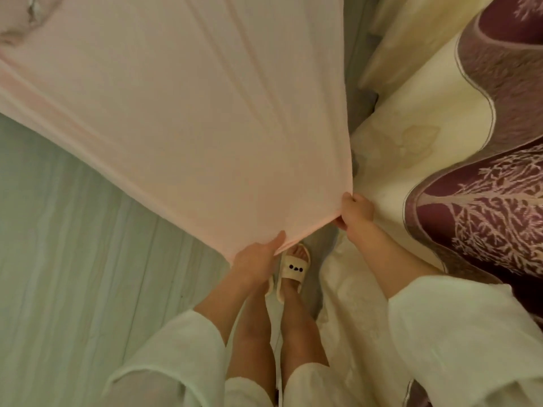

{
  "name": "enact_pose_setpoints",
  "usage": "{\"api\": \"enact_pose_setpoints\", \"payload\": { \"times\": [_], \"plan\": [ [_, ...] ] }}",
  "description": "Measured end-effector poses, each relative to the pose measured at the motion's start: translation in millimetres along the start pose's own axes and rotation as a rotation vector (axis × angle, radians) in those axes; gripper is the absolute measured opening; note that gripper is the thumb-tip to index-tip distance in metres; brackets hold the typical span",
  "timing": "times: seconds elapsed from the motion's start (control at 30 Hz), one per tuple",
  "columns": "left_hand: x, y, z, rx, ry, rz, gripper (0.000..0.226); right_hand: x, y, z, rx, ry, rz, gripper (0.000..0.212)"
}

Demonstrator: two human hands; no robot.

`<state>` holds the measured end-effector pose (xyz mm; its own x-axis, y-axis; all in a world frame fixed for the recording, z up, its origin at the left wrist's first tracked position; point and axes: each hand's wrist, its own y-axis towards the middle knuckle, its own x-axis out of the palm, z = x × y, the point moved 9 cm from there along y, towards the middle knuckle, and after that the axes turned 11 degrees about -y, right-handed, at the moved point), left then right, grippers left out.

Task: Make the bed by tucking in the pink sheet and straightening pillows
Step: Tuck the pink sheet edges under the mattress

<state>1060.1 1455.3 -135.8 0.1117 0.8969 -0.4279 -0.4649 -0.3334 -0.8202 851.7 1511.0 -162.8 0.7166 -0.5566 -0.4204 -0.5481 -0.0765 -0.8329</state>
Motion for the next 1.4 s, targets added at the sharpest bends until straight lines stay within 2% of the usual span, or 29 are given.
{"api": "enact_pose_setpoints", "payload": {
  "times": [0.17, 0.33, 0.5, 0.57, 0.67, 0.93, 1.03, 1.27, 1.4],
  "plan": [
    [20, 49, -28, -0.1, 0.107, -0.019, 0.062, 33, 46, 24, 0.003, -0.077, 0.006, 0.019],
    [34, 110, -52, -0.143, 0.203, -0.027, 0.053, 76, 99, 37, -0.023, -0.182, 0.025, 0.029],
    [56, 140, -89, -0.208, 0.173, -0.15, 0.07, 106, 135, 35, -0.136, -0.381, -0.019, 0.027],
    [49, 144, -93, -0.21, 0.144, -0.119, 0.072, 110, 137, 37, -0.118, -0.419, -0.073, 0.038],
    [21, 144, -89, -0.188, 0.136, -0.013, 0.066, 113, 127, 32, -0.124, -0.413, -0.12, 0.048],
    [-78, 105, -50, -0.094, 0.13, 0.174, 0.059, 106, 54, -49, -0.284, -0.471, -0.196, 0.048],
    [-109, 86, -36, -0.073, 0.133, 0.192, 0.058, 99, 28, -79, -0.322, -0.502, -0.189, 0.046],
    [-217, 11, -2, -0.001, 0.079, 0.305, 0.054, 78, -74, -181, -0.439, -0.516, -0.199, 0.038],
    [-292, -38, 16, 0.026, 0.046, 0.378, 0.054, 68, -145, -244, -0.493, -0.431, -0.23, 0.035]
  ]
}}
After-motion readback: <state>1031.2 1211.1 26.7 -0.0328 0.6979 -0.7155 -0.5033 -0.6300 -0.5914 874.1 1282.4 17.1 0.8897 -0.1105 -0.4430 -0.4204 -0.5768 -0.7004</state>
